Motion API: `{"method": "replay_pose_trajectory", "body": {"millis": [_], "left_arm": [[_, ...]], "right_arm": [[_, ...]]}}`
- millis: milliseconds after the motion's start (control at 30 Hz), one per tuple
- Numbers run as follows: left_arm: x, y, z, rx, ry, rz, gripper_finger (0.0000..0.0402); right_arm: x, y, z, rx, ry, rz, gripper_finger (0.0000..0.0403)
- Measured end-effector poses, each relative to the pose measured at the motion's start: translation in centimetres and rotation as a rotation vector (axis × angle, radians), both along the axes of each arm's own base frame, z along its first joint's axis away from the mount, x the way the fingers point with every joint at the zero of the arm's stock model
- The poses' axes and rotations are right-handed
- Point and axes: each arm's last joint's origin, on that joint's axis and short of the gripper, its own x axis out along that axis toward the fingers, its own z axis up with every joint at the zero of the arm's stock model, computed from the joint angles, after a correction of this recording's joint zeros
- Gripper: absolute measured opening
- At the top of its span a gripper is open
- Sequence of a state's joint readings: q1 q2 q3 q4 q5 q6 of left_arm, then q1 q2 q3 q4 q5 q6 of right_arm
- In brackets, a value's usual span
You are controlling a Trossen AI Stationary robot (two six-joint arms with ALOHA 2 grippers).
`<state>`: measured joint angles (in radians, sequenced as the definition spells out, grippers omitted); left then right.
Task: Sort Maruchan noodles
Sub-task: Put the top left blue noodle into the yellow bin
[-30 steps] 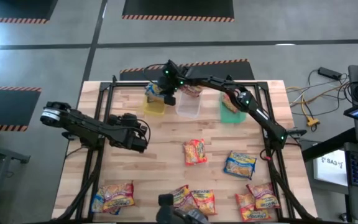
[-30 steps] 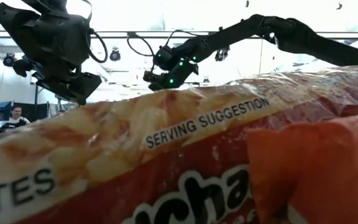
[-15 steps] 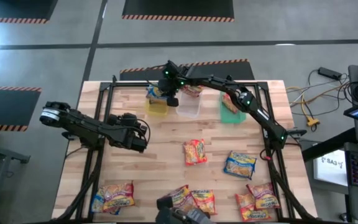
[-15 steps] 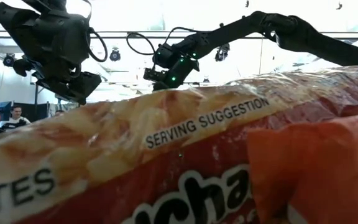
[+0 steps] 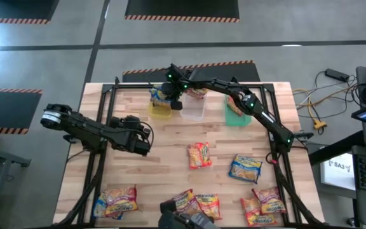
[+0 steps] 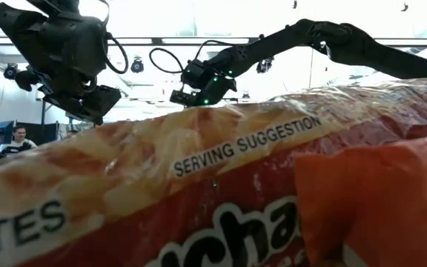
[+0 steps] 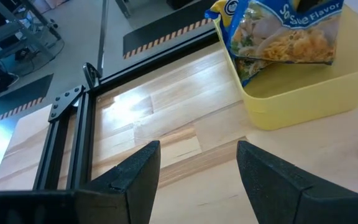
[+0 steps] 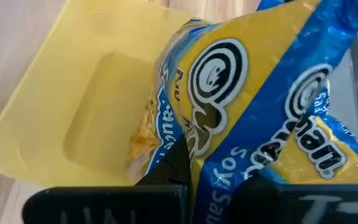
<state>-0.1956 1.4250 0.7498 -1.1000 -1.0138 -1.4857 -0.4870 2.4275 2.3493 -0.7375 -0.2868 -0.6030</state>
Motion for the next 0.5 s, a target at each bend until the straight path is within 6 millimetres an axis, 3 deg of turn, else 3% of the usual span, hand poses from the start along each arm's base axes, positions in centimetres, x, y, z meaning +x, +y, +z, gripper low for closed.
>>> {"method": "replay_pose_trajectory", "body": {"millis": [167,500], "left_arm": [[0.0,0.0,0.0,0.0,0.0,0.0,0.0196],[0.0,0.0,0.0,0.0,0.001,-0.001,0.0196]], "right_arm": [[0.13,-0.25,0.16,-0.015,-0.026,-0.005,0.0028],[-0.13,-0.88,0.51,-0.148,0.024,-0.114,0.0129]]}}
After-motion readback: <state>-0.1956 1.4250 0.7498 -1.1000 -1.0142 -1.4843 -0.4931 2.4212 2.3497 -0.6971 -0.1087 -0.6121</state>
